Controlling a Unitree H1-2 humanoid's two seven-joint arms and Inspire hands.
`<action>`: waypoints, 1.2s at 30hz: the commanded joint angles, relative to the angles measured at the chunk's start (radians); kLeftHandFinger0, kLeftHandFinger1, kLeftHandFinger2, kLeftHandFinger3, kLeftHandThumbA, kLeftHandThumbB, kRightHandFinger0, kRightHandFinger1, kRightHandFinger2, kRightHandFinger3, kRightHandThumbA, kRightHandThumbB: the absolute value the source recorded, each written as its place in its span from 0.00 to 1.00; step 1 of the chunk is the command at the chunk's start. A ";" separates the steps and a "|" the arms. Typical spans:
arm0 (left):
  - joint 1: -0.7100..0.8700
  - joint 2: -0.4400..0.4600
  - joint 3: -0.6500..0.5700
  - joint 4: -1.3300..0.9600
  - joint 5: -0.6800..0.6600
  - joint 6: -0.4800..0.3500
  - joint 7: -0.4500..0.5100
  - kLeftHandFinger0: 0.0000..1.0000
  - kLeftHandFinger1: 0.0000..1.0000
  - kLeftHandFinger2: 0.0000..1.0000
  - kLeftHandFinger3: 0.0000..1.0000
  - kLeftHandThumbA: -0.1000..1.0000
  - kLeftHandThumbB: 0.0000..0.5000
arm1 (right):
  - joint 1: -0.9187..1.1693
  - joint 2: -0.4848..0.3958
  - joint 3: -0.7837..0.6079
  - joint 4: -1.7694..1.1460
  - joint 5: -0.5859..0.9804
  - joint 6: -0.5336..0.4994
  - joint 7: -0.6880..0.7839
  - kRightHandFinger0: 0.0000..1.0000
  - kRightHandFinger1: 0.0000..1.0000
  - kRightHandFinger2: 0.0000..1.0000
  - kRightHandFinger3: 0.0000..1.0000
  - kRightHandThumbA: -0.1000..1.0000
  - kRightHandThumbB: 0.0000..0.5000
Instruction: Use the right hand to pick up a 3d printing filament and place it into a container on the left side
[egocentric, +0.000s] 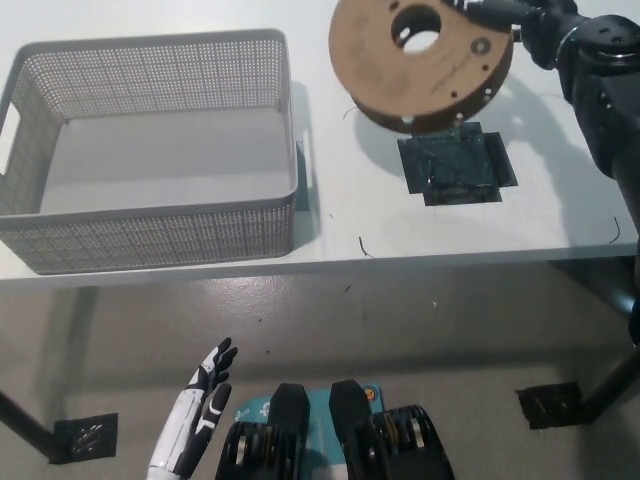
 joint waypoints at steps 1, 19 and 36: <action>-0.009 0.016 -0.009 -0.012 -0.012 -0.044 -0.012 1.00 1.00 1.00 1.00 1.00 0.51 | -0.162 -0.027 -0.228 -0.038 0.304 0.043 -0.059 0.00 0.37 0.88 1.00 0.00 0.25; -0.007 0.016 -0.016 -0.011 -0.007 -0.043 -0.017 1.00 1.00 1.00 1.00 1.00 0.53 | -0.209 0.196 -0.302 -0.033 0.326 0.052 -0.065 0.00 0.21 0.86 1.00 0.00 0.17; -0.013 0.024 -0.034 -0.031 -0.008 -0.039 -0.042 1.00 1.00 1.00 1.00 1.00 0.47 | -0.130 0.329 0.029 -0.017 0.171 -0.042 -0.238 0.10 0.46 0.84 0.77 0.00 0.27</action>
